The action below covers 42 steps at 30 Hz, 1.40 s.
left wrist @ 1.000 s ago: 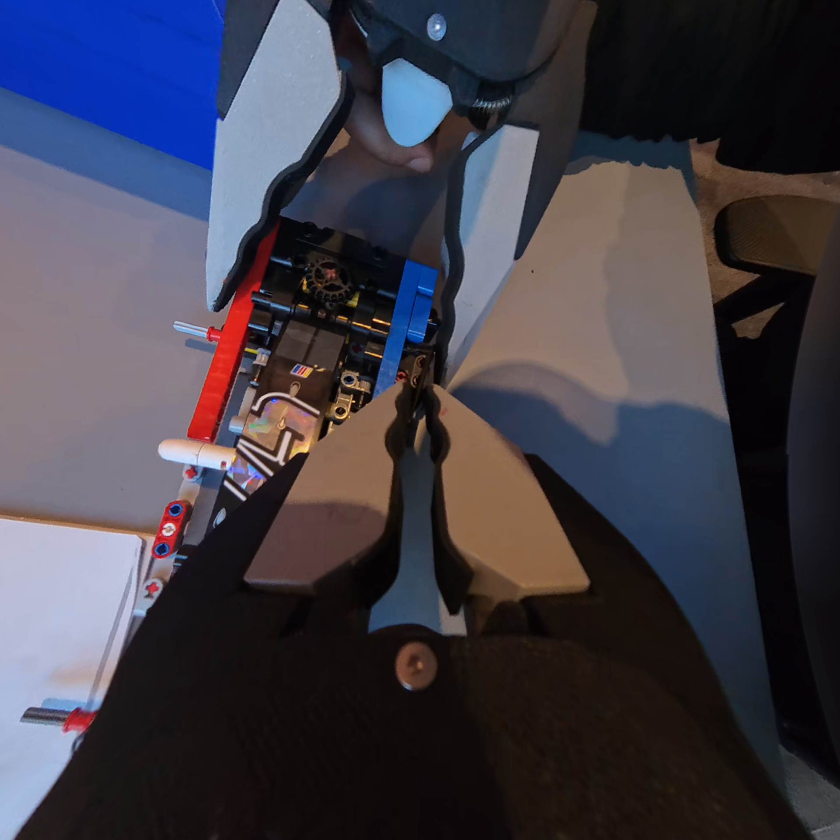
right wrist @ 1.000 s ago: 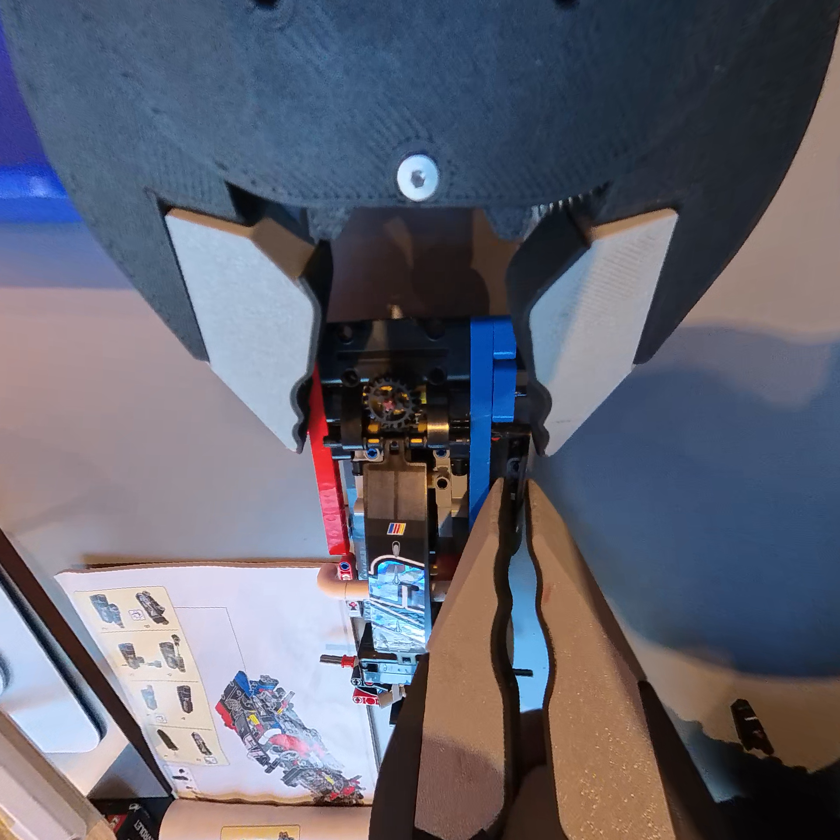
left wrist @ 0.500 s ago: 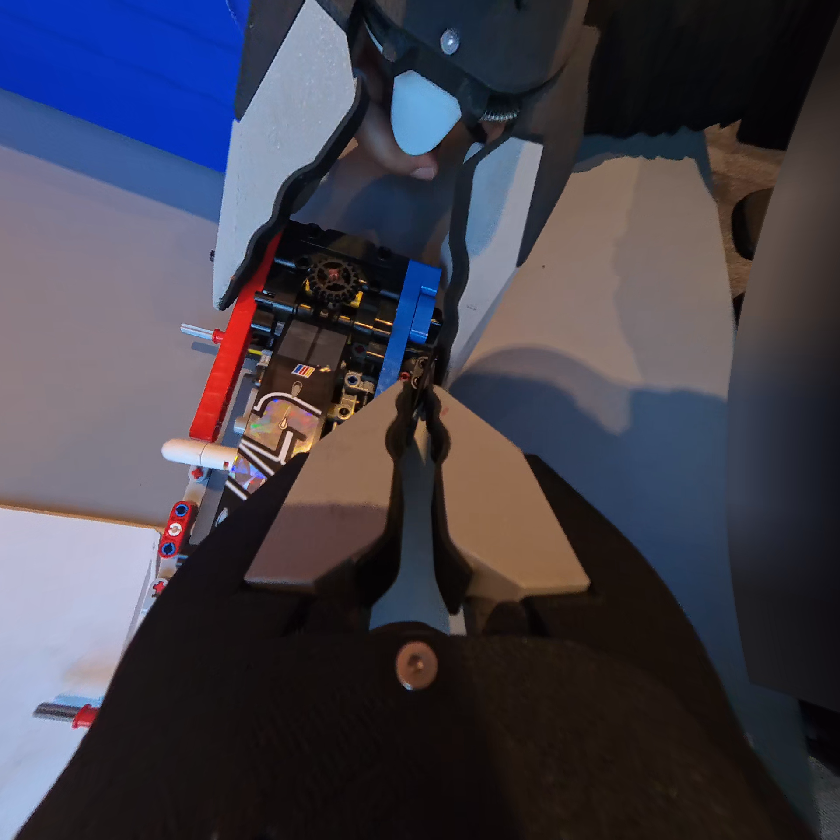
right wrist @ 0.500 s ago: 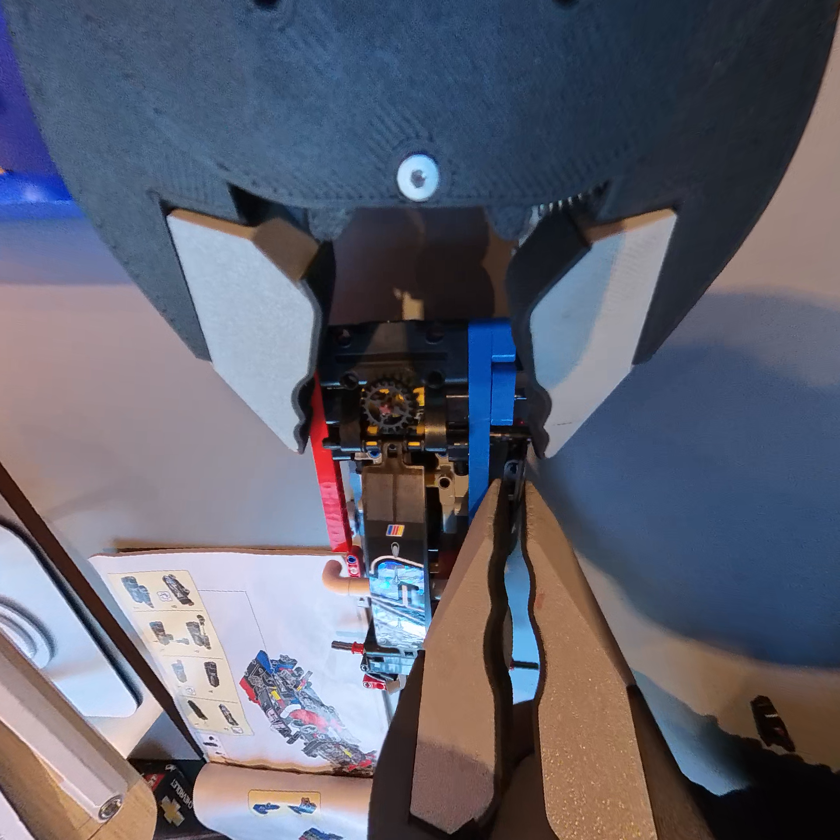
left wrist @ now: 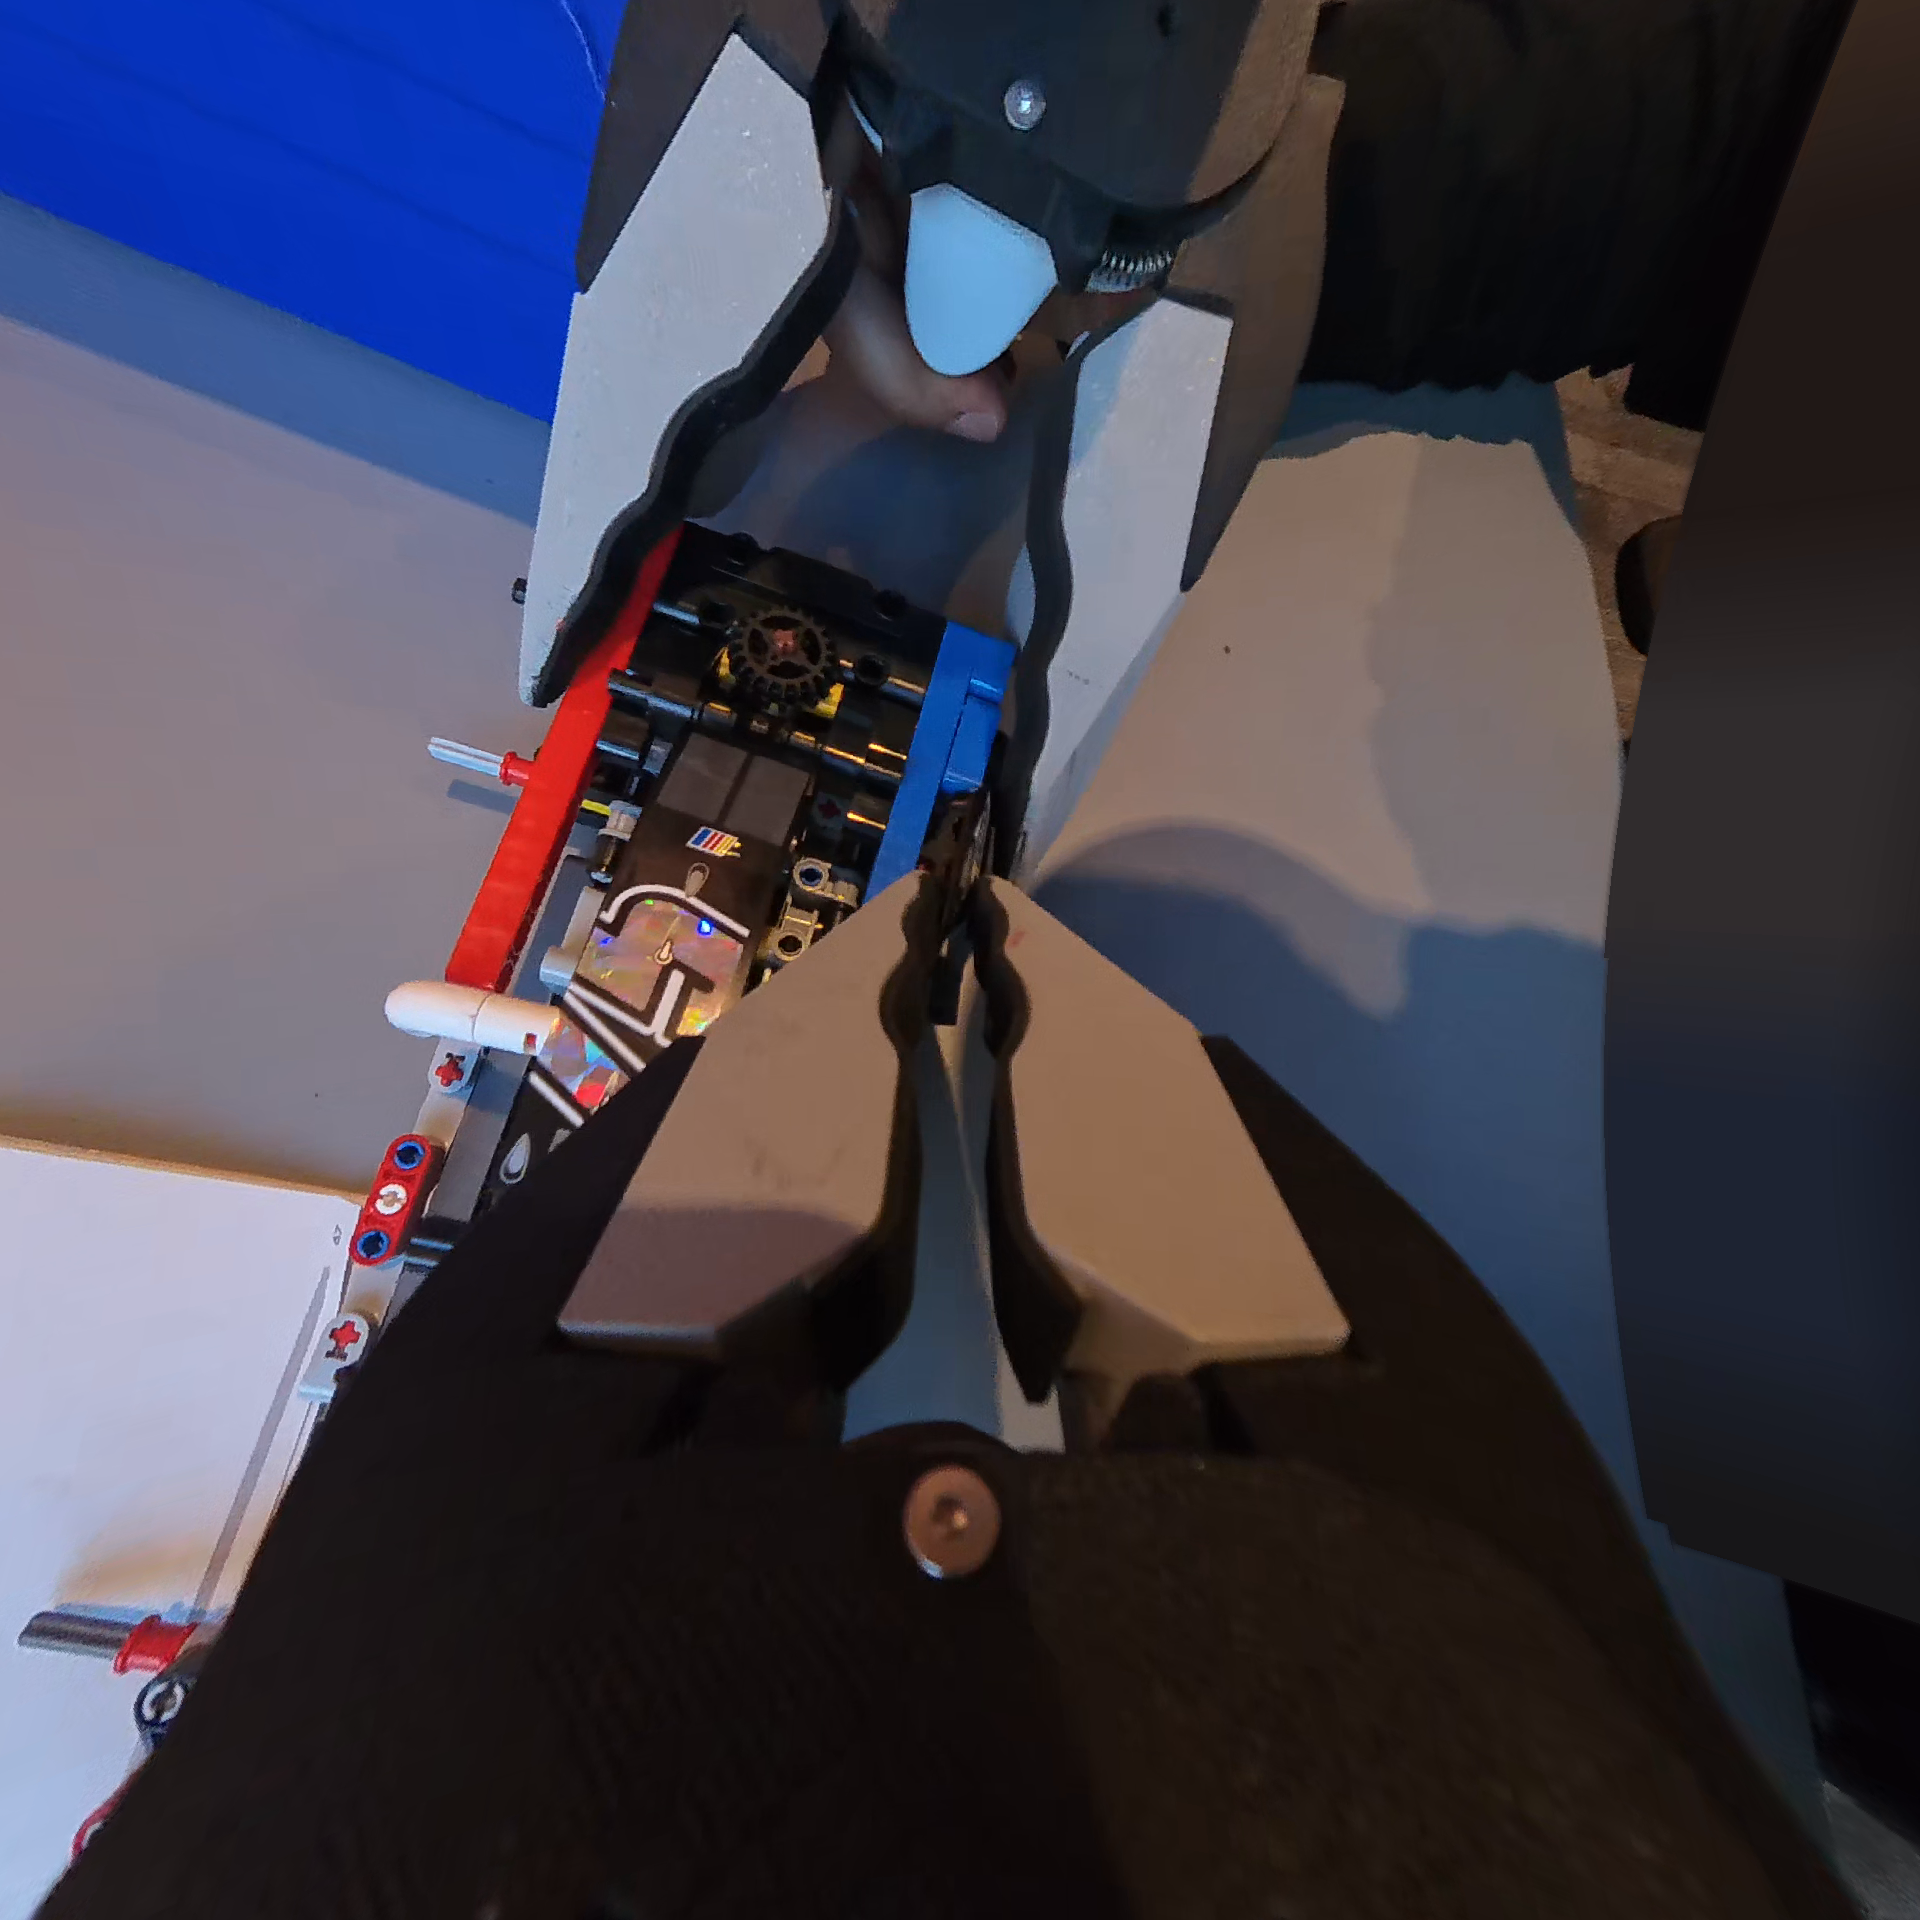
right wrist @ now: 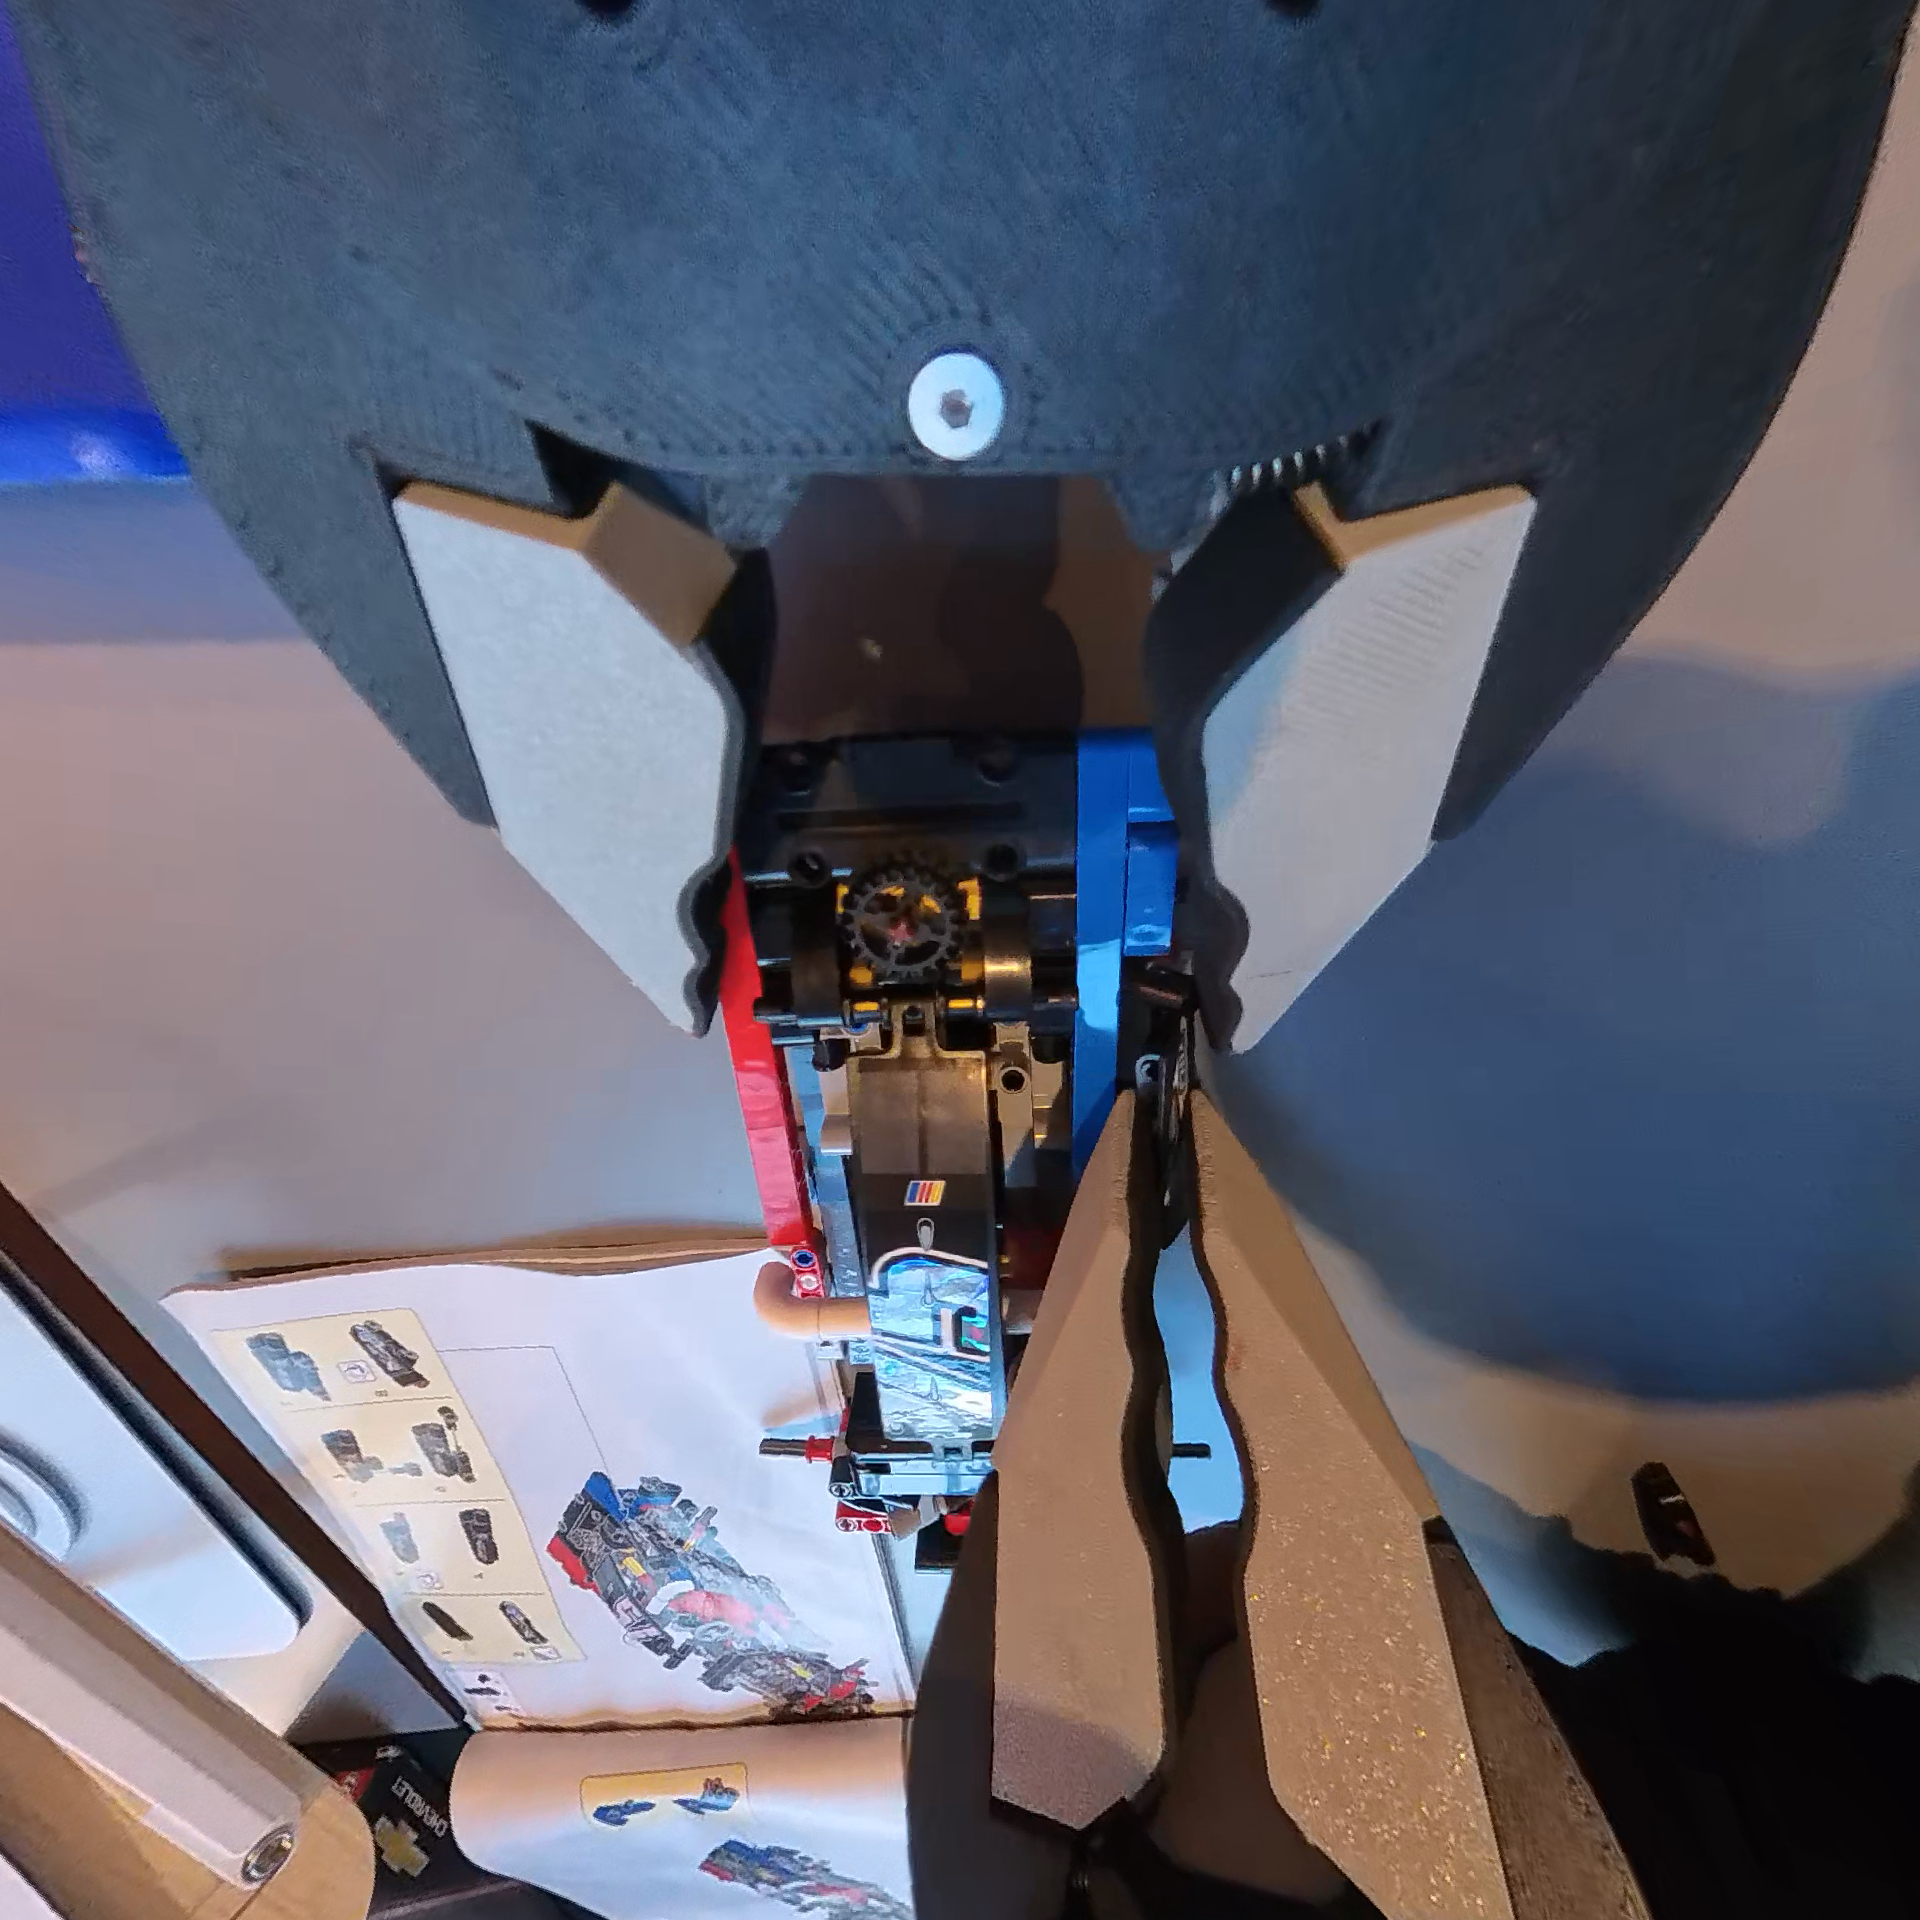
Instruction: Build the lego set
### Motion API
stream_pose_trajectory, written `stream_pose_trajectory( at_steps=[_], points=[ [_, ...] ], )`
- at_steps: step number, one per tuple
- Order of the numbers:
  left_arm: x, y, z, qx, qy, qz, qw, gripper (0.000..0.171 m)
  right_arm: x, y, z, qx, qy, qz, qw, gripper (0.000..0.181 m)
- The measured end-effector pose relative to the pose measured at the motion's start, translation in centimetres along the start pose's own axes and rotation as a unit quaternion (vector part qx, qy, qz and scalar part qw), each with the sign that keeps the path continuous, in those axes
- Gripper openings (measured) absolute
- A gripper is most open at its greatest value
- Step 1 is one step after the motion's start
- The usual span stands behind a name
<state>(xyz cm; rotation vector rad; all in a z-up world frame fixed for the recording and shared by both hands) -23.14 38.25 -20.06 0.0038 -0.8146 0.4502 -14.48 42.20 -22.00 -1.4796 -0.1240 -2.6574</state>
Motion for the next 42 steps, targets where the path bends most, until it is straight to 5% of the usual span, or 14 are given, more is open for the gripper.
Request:
stream_pose_trajectory(
  at_steps=[15, 18, 26, 42],
  points=[
    [-0.4, -0.1, -0.1, 0.012, 0.007, -0.029, 0.999, 0.002, 1.3, 0.0, 0.0, -0.018, 0.030, 0.040, 0.999, 0.099],
    [-0.4, -0.2, -0.1, 0.010, 0.007, -0.028, 1.000, 0.002, 1.3, -0.1, -0.5, -0.022, 0.091, 0.037, 0.995, 0.114],
    [-0.5, -0.2, -0.1, 0.016, 0.003, -0.028, 0.999, 0.001, 0.9, -0.3, -1.1, 0.043, 0.245, 0.035, 0.968, 0.105],
    [-0.4, 0.1, -0.1, 0.004, 0.006, 0.003, 1.000, 0.002, 0.8, -0.6, -1.5, 0.034, 0.209, 0.032, 0.977, 0.100]
  ],
)
Point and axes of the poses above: each gripper's, where its closed fingertips meet, z back along the fingers, x out of its top, y = z × x across the jaws, the point moved 6 cm from there along z, back along the fingers, and after that the axes turned 7 degrees about x, right-handed, at the moved point
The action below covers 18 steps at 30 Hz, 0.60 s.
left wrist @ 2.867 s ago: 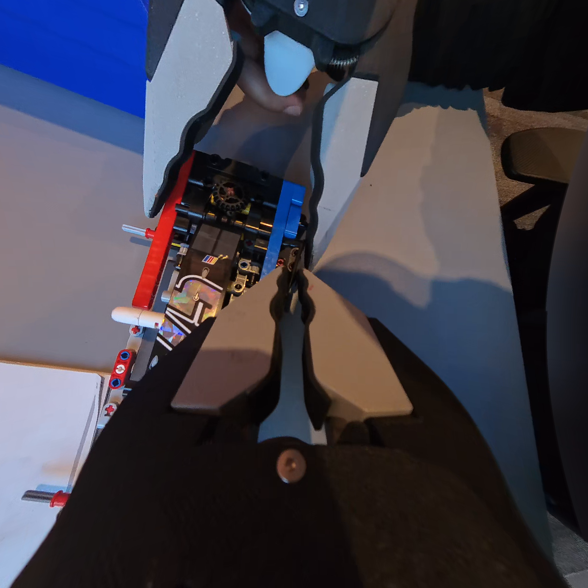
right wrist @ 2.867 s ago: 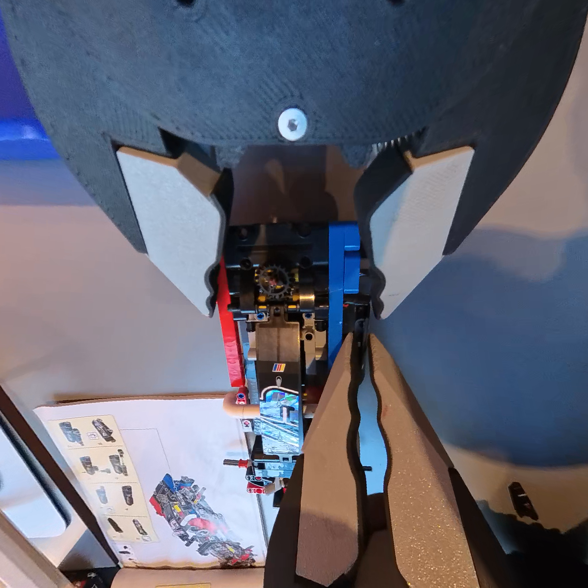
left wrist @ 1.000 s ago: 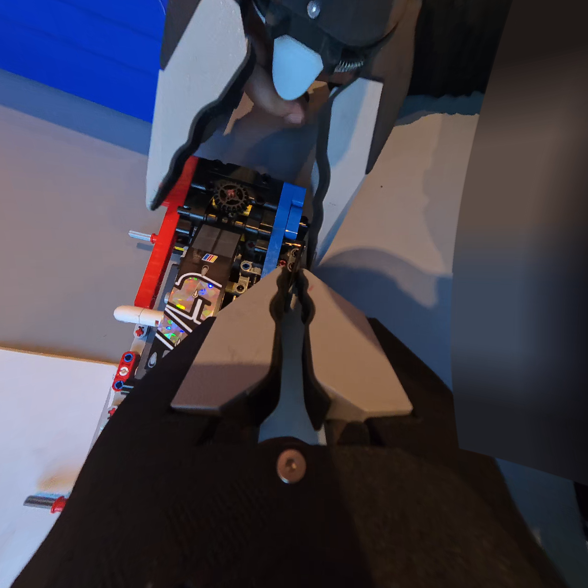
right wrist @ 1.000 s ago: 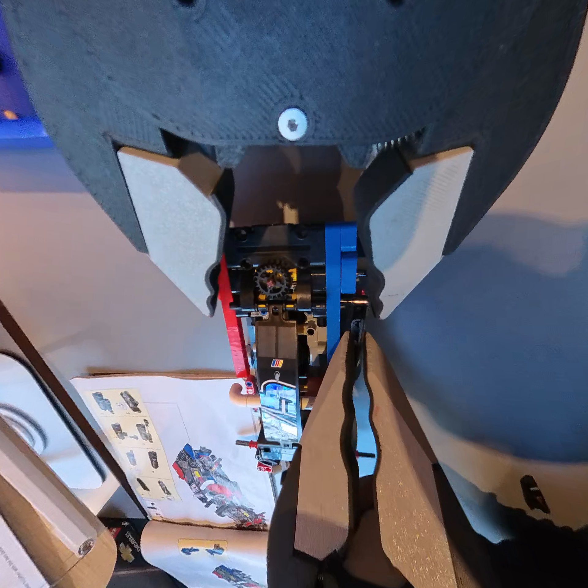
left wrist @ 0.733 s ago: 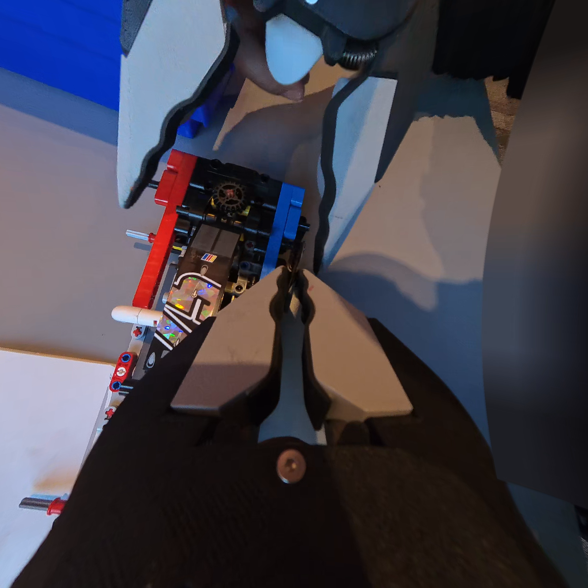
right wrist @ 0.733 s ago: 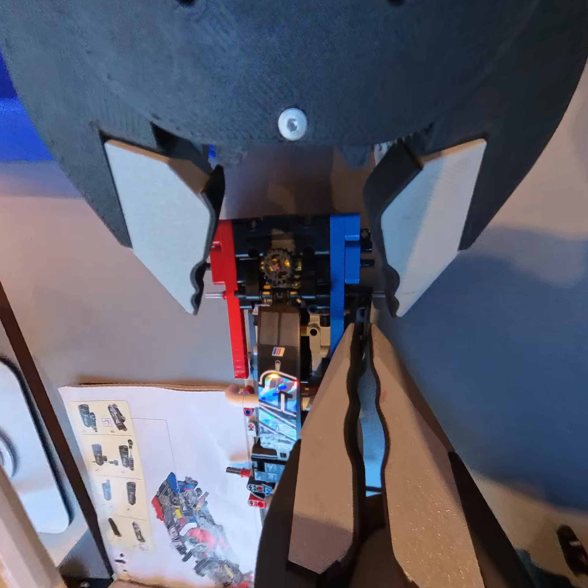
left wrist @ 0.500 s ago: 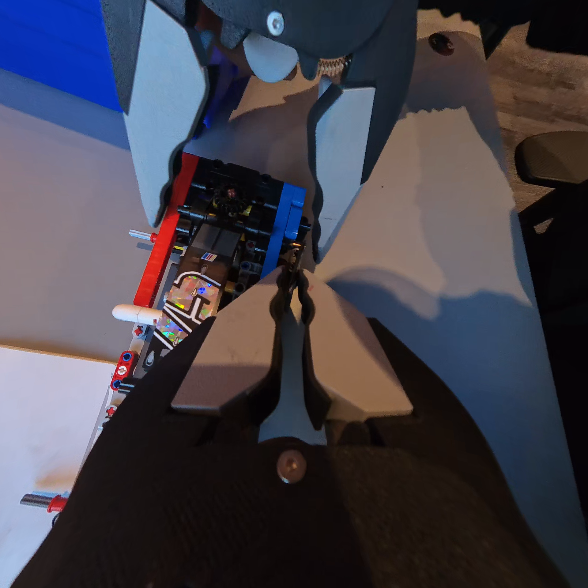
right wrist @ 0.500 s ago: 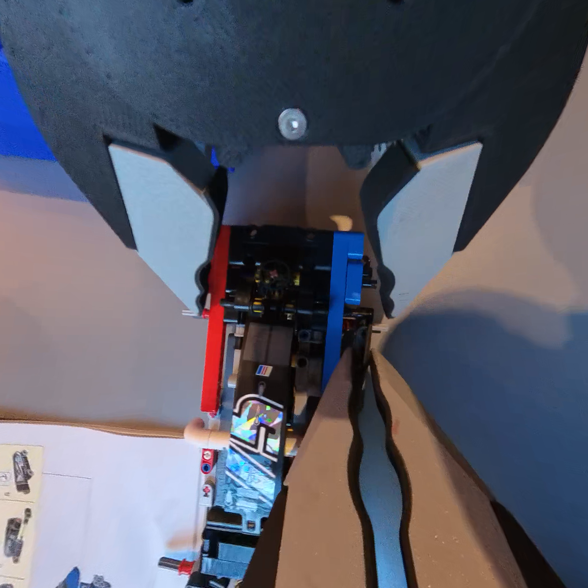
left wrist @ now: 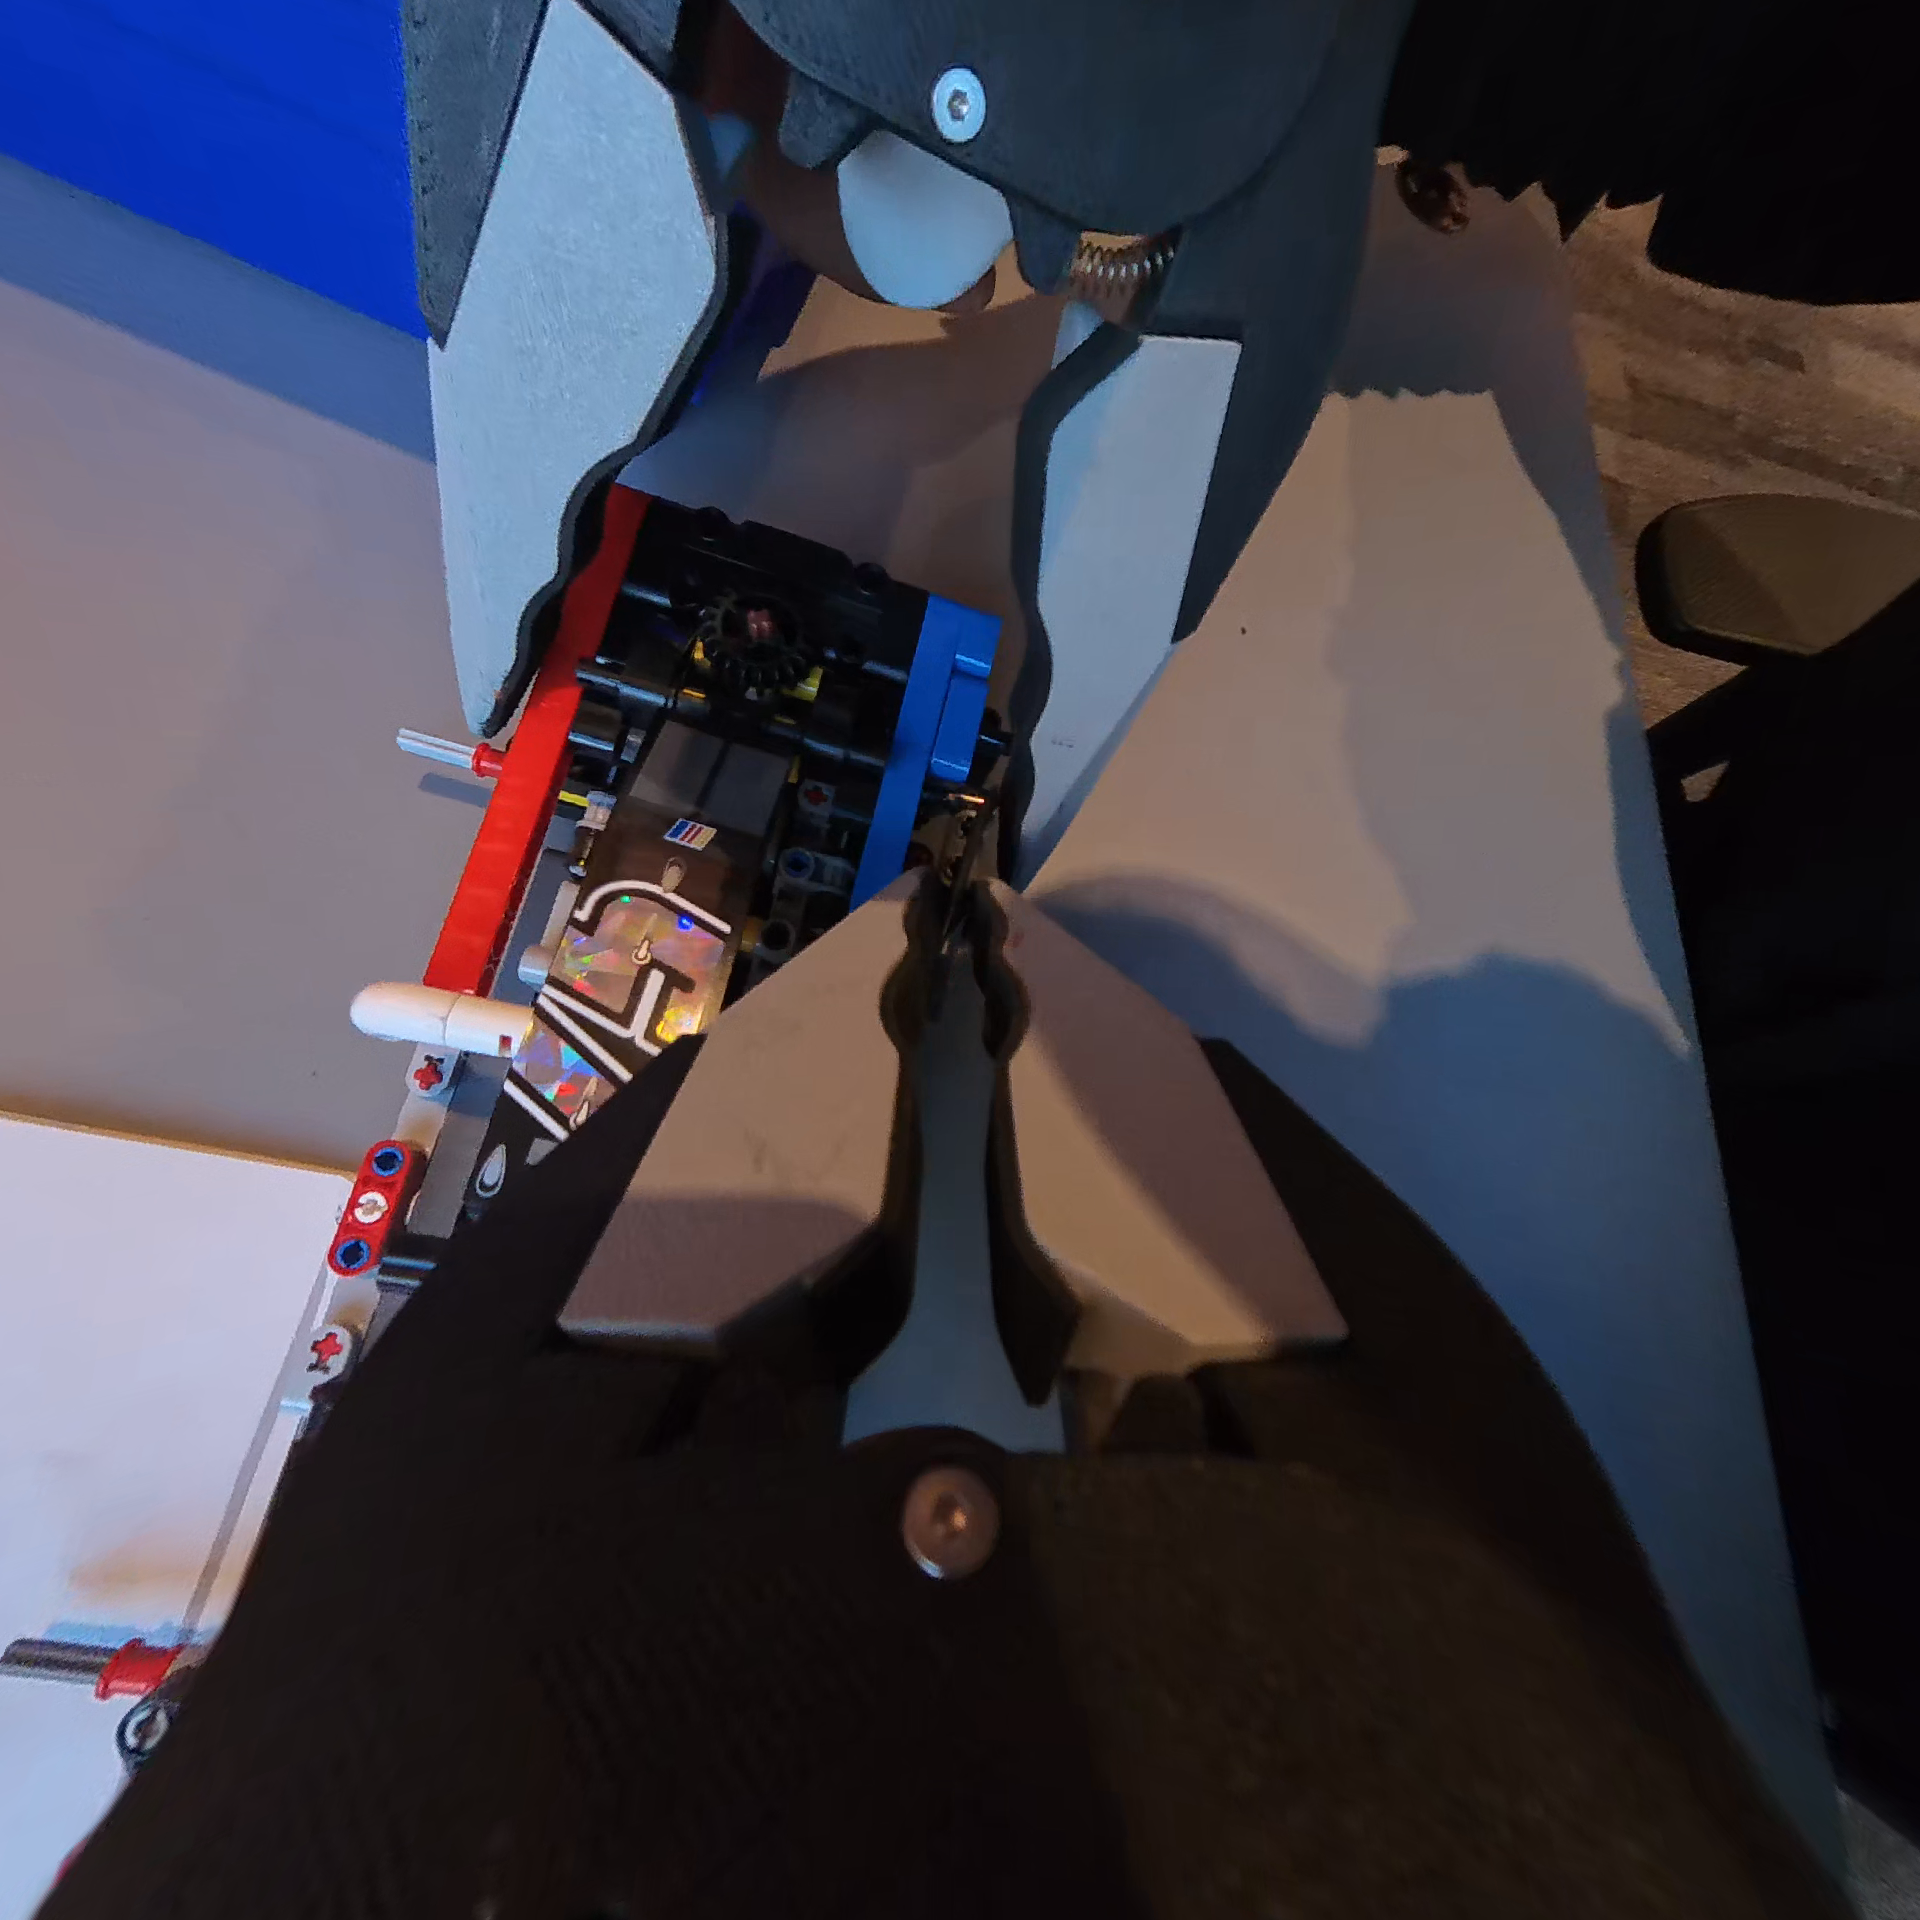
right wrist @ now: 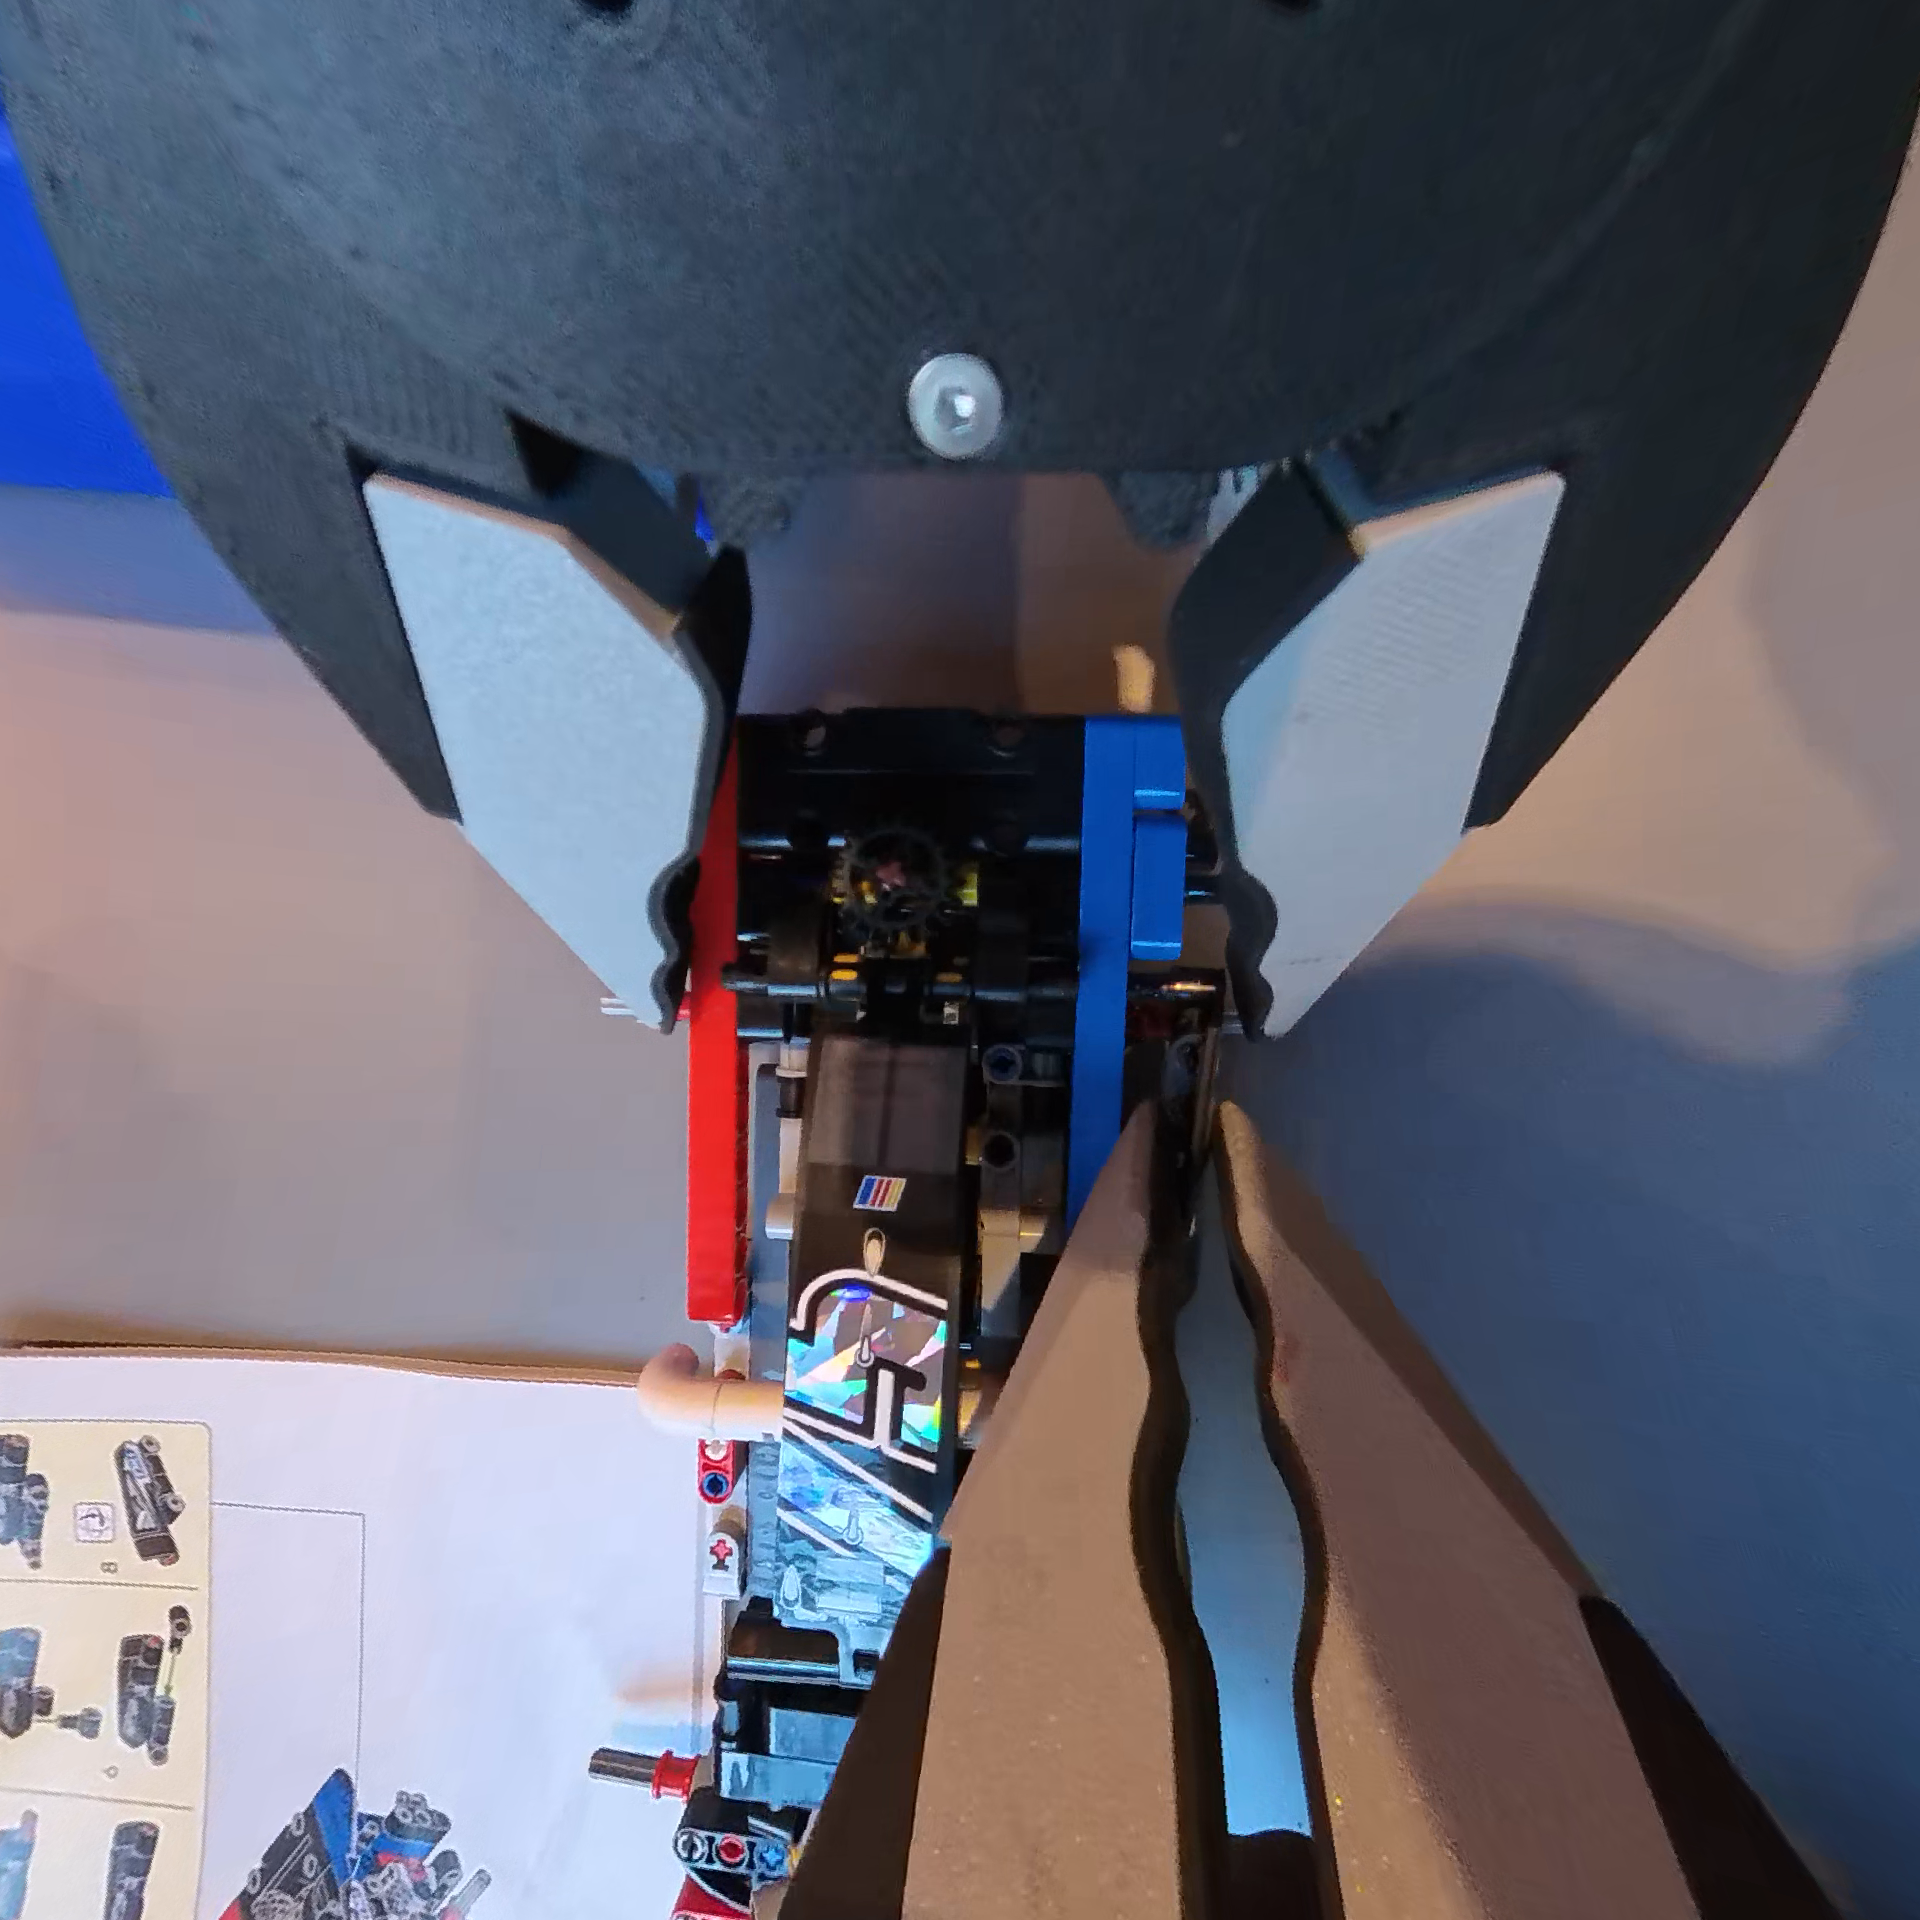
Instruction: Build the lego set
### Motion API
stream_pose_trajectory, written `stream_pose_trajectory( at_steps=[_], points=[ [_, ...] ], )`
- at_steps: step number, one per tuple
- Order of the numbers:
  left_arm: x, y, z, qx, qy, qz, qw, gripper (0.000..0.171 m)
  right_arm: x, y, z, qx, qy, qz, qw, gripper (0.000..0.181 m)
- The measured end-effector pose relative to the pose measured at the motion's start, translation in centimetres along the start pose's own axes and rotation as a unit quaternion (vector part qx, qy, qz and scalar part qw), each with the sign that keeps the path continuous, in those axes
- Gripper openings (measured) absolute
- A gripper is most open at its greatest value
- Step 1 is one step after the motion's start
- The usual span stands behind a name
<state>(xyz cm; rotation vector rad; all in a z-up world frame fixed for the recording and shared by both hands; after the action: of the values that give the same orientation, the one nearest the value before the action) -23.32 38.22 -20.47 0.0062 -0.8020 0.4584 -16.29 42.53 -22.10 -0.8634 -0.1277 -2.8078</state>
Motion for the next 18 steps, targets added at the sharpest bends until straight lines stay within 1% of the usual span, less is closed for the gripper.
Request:
stream_pose_trajectory(
  at_steps=[4, 5, 8, 14, 18],
  points=[
    [0.16, 0.06, -0.01, -0.009, 0.009, 0.017, 1.000, 0.002, 0.06, -0.05, 0.04, 0.009, 0.011, -0.007, 1.000, 0.100],
    [0.19, 0.09, -0.02, -0.008, 0.011, 0.019, 1.000, 0.001, 0.11, 0.01, -0.01, 0.014, 0.019, -0.008, 1.000, 0.105],
    [-0.07, 0.05, -0.09, -0.009, 0.025, 0.024, 0.999, 0.001, 0.06, -0.09, -0.37, 0.012, 0.033, -0.003, 0.999, 0.106],
    [0.08, 0.30, -0.01, -0.009, 0.013, 0.035, 0.999, 0.001, -0.05, -0.45, -0.43, 0.009, 0.021, -0.007, 1.000, 0.103],
    [0.30, 0.22, -0.14, -0.014, 0.001, 0.034, 0.999, 0.001, -0.13, -0.32, -0.50, 0.006, 0.022, 0.000, 1.000, 0.106]
  ],
)
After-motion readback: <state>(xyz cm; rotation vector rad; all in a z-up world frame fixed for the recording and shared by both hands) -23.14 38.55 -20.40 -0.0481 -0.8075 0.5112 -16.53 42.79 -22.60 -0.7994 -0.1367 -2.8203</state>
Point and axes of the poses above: each gripper's, where its closed fingertips meet, z back along the fingers, x out of its top, y = z × x across the jaws, the point moved 6 cm from there along z, back along the fingers, and after that the axes turned 7 degrees about x, right-handed, at the moved point
